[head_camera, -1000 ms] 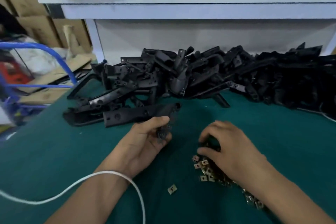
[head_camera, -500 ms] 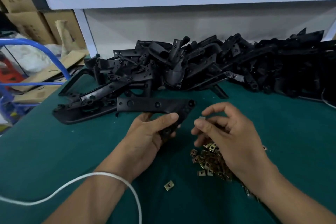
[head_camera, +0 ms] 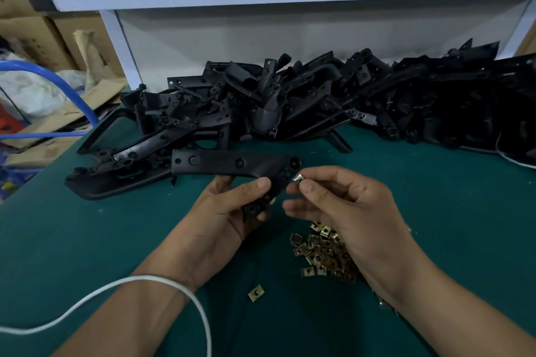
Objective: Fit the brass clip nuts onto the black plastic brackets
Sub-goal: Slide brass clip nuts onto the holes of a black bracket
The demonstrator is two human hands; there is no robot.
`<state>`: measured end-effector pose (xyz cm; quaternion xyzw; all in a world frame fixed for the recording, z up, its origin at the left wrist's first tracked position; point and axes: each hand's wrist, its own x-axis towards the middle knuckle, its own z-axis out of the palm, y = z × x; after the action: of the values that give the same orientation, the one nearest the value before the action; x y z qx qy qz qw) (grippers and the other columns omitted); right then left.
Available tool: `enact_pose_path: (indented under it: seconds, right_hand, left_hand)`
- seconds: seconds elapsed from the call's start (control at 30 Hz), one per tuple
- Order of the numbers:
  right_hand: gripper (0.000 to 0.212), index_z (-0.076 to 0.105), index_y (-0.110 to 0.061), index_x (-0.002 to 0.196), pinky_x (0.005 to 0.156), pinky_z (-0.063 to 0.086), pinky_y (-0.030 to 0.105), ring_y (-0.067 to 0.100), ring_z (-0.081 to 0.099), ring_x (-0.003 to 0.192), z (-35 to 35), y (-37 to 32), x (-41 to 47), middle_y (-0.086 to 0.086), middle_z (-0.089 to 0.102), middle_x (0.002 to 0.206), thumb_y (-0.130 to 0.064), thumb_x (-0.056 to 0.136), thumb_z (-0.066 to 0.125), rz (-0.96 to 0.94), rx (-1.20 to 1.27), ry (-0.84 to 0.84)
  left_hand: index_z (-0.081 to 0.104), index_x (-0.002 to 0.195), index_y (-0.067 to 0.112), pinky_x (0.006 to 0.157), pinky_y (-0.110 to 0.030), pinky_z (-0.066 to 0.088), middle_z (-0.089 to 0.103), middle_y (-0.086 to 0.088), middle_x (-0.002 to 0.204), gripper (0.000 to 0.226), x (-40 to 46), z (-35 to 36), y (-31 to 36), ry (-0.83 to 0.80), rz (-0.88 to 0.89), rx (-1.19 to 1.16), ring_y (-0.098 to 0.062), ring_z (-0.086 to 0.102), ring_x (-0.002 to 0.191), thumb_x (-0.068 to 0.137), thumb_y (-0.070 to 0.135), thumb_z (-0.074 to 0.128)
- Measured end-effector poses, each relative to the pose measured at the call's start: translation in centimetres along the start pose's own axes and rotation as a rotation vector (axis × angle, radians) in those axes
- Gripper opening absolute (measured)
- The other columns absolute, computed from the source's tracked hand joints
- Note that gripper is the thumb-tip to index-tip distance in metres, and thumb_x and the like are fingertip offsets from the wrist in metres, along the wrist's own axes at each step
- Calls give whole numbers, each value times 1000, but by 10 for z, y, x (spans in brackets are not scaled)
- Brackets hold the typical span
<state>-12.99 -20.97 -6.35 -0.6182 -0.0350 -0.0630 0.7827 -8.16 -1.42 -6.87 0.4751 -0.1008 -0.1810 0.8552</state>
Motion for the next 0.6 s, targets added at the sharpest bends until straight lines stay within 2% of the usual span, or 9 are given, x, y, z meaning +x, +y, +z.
enact_pose_path:
  seconds: [0.23, 0.4, 0.6]
  right_hand:
    - [11, 80, -10, 101, 82, 64, 33, 33, 79, 91, 2, 0, -2, 17, 79, 97, -6, 97, 70, 15, 25, -9]
    - [10, 79, -8, 103, 81, 64, 31, 32, 80, 90, 2, -1, -2, 16, 79, 96, -6, 97, 70, 16, 16, 3]
    - [19, 63, -5, 112, 80, 63, 26, 28, 80, 90, 3, -4, -2, 13, 80, 97, -7, 96, 72, -16, -42, 48]
  left_hand:
    - [61, 126, 17, 60, -25, 52, 72, -5, 110, 52, 0, 0, 0, -25, -6, 11, -14, 68, 82, 80, 13, 84]
    - [64, 124, 17, 60, -24, 52, 73, -6, 111, 49, 0, 1, -1, -23, 9, 52, -13, 68, 82, 80, 14, 83]
    - [64, 121, 16, 56, -24, 51, 72, -6, 102, 52, -1, 6, -2, 9, -2, 60, -14, 67, 75, 72, 14, 84]
